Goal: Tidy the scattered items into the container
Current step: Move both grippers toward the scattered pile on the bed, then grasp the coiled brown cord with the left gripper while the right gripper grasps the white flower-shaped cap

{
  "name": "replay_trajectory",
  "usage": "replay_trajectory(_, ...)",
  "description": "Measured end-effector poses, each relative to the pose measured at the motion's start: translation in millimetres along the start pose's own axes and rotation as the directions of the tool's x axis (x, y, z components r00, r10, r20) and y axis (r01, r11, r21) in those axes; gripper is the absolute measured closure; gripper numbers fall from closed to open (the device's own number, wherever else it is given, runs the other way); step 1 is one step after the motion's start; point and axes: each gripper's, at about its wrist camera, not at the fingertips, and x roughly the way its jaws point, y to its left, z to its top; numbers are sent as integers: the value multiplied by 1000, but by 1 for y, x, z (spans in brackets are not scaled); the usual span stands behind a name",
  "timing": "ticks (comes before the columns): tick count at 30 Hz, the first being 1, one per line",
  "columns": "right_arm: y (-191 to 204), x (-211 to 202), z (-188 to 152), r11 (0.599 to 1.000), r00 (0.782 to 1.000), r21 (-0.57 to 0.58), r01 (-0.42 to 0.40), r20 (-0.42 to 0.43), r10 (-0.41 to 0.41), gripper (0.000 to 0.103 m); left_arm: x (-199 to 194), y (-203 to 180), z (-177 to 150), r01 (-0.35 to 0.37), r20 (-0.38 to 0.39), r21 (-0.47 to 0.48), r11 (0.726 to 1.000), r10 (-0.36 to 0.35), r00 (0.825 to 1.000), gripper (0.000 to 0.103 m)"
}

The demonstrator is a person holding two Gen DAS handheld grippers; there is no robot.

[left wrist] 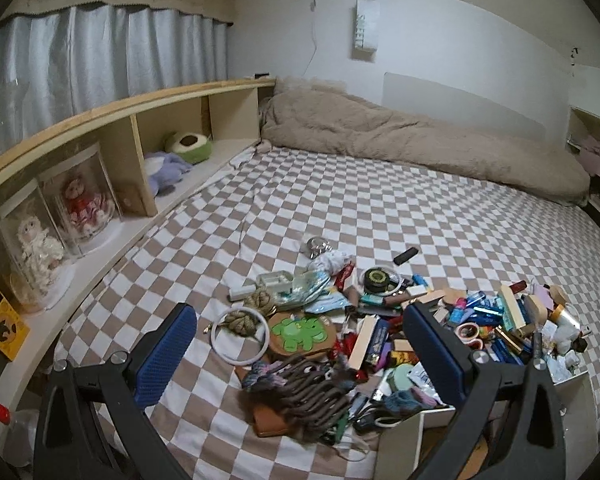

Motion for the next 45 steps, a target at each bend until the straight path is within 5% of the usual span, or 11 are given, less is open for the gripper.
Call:
replay_trajectory(8,-14,17,-6,999,999,50,-9,-43,11,0,36,8,-14,60,-136,41,997,-54,989,0)
replay_trajectory(12,-17,27,-10,998,997,67,-18,-74,23,0,59,22,-22,111,-225,-25,994,-113,968,0)
replay_trajectory(18,-18,39,-16,997,994,73,-22,-106,30,0,85,38,-39,85,-309,-100,991,-113,944,1)
replay_trajectory(25,-27,53,-24,990,990,125,-57,-121,72,0,113,51,-61,81,-388,-183,980,-148,910,24)
replay_trajectory(28,-30,58,-25,988,988,143,-62,-130,81,0,124,51,-69,69,-415,-190,979,-144,898,26)
replay_trajectory(33,-46,57,-28,973,994,227,-50,-82,70,0,139,63,-79,64,-422,-244,968,-166,891,42)
replay_trajectory(36,-52,64,-31,971,992,235,-36,-106,62,0,138,68,-80,80,-403,-280,957,-193,895,54)
replay_trajectory(40,-54,80,-42,973,981,229,-42,-176,83,0,131,74,-74,64,-369,-289,955,-173,913,92)
replay_trajectory(45,-54,103,-59,957,957,279,-75,-248,147,0,124,82,-68,38,-334,-318,947,-150,931,99)
